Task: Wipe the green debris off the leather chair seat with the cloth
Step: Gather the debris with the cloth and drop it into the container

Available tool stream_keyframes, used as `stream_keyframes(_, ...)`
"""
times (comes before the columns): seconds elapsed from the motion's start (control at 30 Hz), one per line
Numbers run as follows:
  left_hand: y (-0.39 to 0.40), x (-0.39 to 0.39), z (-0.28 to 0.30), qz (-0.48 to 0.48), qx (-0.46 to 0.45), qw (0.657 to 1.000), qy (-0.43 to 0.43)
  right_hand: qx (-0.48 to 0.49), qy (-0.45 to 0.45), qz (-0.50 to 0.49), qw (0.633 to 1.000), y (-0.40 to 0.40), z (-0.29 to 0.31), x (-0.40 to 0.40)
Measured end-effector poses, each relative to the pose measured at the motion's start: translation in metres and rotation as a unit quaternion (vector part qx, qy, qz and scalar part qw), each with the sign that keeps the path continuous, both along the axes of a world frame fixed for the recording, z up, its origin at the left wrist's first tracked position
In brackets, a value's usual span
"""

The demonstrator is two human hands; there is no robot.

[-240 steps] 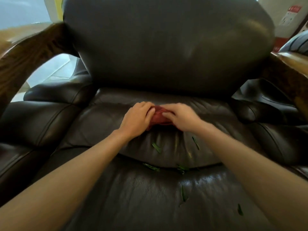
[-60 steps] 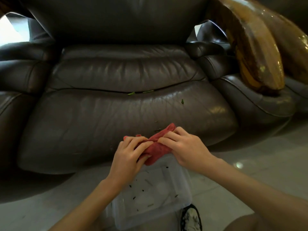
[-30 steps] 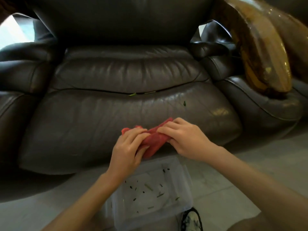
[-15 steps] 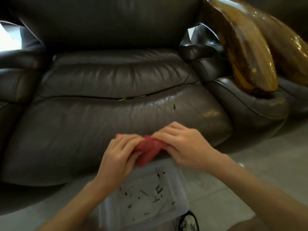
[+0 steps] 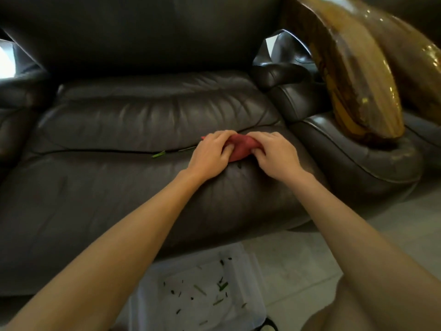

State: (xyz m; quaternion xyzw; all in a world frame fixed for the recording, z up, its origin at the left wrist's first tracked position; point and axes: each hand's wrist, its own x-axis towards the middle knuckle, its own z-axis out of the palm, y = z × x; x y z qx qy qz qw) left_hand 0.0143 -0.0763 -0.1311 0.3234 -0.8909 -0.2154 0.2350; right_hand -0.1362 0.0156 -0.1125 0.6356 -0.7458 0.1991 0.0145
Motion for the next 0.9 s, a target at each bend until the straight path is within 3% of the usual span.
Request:
stream_keyframes(0.13, 0.003, 0.008, -0.008, -0.024, -0.025, 0.999, -0.032, -0.01, 0.008, 0.006, 1.0, 0.008, -0.004, 0.008)
stream_keyframes(0.53, 0.083, 0.071, -0.021, -0.024, -0.14, 0.99, -0.02, -0.028, 0.005, 0.061, 0.998, 0.095, -0.018, 0.066)
stream_keyframes(0.77, 0.129, 0.107, -0.035, -0.006, -0.154, 0.988, -0.015, 0.024, 0.012, 0.113, 0.993, 0.133, -0.026, 0.094)
stream_keyframes(0.9, 0.149, 0.131, -0.05, -0.05, -0.183, 0.981, -0.038, 0.097, 0.009, 0.191, 0.977, 0.148, -0.032, 0.102)
